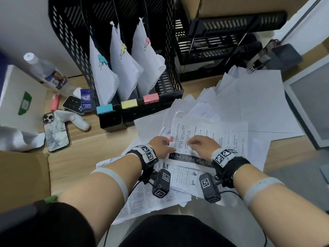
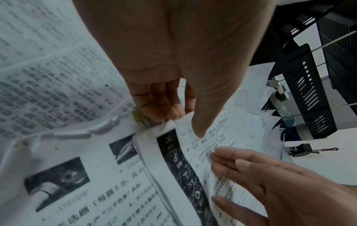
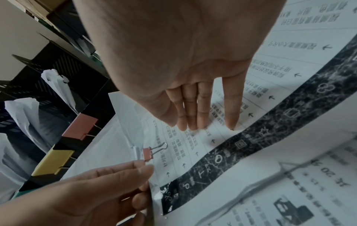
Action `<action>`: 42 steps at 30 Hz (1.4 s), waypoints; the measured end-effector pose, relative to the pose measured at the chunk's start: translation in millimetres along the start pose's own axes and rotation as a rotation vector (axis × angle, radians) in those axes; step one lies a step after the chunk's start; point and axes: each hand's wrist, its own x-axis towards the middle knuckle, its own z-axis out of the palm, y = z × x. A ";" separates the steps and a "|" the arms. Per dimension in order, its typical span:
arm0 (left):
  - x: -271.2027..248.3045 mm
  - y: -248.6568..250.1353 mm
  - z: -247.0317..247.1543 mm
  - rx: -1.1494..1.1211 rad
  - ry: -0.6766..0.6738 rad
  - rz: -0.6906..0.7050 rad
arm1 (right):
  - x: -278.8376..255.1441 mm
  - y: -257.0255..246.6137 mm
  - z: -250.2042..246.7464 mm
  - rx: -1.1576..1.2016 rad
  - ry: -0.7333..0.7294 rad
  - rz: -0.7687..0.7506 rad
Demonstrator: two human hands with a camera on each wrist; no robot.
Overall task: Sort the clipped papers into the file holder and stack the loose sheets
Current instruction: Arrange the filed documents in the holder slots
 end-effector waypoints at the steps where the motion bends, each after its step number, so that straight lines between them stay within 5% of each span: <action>1: 1.1 1.5 1.6 0.011 0.000 0.020 | 1.8 -1.3 -0.5 0.021 0.001 0.006; 7: 6.5 4.7 5.4 0.027 0.034 0.093 | 15.8 -4.3 -8.0 0.140 0.048 0.011; 11: -1.5 1.7 -9.1 -0.044 -0.005 0.135 | 27.5 -12.2 -29.6 -0.080 0.299 -0.086; 19: -23.1 -6.6 -53.4 -0.129 0.111 0.215 | 29.6 -58.6 -52.0 -0.232 0.316 0.018; 23: -34.7 -11.0 -76.2 -0.272 0.255 0.162 | 21.1 -68.6 -53.6 -0.069 0.323 -0.039; 34: -67.0 -29.1 -92.6 -0.816 0.145 0.058 | -16.2 -93.5 -48.5 0.205 0.334 -0.023; 39: -78.7 -25.1 -89.1 -0.738 -0.002 0.072 | -22.8 -100.2 -54.1 0.445 0.436 -0.014; 42: -79.9 -17.7 -86.8 -0.622 0.017 0.121 | -23.2 -107.1 -57.6 0.535 0.576 -0.019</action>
